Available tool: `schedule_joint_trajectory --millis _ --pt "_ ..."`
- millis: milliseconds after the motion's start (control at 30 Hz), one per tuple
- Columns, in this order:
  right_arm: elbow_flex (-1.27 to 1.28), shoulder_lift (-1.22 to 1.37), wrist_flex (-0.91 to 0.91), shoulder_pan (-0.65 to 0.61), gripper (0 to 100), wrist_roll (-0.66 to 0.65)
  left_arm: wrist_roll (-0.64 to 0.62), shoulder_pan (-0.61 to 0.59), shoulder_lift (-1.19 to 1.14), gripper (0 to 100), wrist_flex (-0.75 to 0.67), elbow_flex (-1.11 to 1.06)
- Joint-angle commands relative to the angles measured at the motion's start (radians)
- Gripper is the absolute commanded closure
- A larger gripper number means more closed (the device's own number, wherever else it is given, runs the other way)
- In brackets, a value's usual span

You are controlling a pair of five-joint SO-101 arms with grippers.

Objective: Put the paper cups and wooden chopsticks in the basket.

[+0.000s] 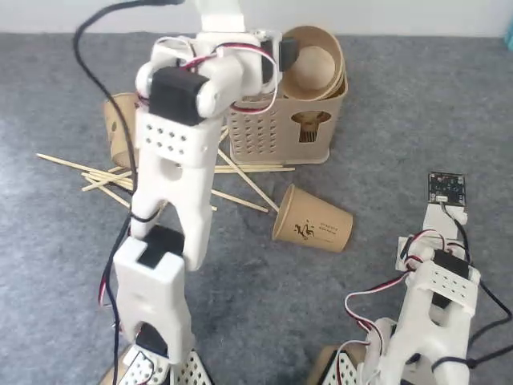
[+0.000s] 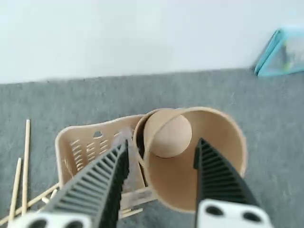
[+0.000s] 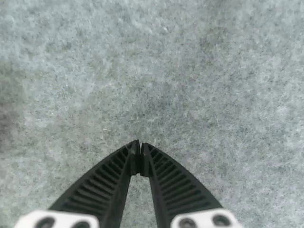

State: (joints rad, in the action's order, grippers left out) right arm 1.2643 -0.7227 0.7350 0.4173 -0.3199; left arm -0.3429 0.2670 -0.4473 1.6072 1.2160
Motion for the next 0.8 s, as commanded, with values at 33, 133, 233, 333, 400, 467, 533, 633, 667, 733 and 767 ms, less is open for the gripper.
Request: schedule_joint_trajectory --millis 33,133,233,333,400,467,533,633,667,733,767 --pt "-0.003 -0.031 -0.018 -0.008 99.1 -0.026 -0.015 -0.002 0.008 87 -0.031 0.064" --pt "0.012 -0.031 -0.041 -0.01 99.1 -0.044 -0.015 0.0 0.032 100 -0.009 0.124" --pt "0.014 -0.031 -0.047 -0.01 99.1 -0.046 -0.014 0.032 0.057 99 0.034 0.194" --pt "0.014 -0.031 -0.047 -0.01 99.1 -0.048 -0.011 0.077 0.061 99 0.066 0.239" --pt "0.014 -0.031 -0.047 -0.01 99.1 -0.048 0.028 0.124 0.049 99 0.074 0.236" --pt "0.014 -0.031 -0.047 -0.01 99.1 -0.048 0.089 0.164 0.025 99 0.064 0.197" --pt "0.015 -0.031 -0.045 -0.01 99.1 -0.048 0.123 0.183 -0.012 99 0.017 0.163" --pt "0.015 -0.031 -0.045 -0.01 99.1 -0.048 0.124 0.181 -0.077 99 -0.071 0.145" --pt "0.015 -0.031 -0.045 -0.01 99.1 -0.048 0.124 0.181 -0.095 99 -0.094 0.147" --pt "0.015 -0.031 -0.045 -0.01 99.1 -0.048 0.127 0.181 -0.126 99 -0.137 0.147" --pt "0.015 -0.031 -0.045 -0.01 99.1 -0.048 0.127 0.181 -0.14 99 -0.16 0.147"
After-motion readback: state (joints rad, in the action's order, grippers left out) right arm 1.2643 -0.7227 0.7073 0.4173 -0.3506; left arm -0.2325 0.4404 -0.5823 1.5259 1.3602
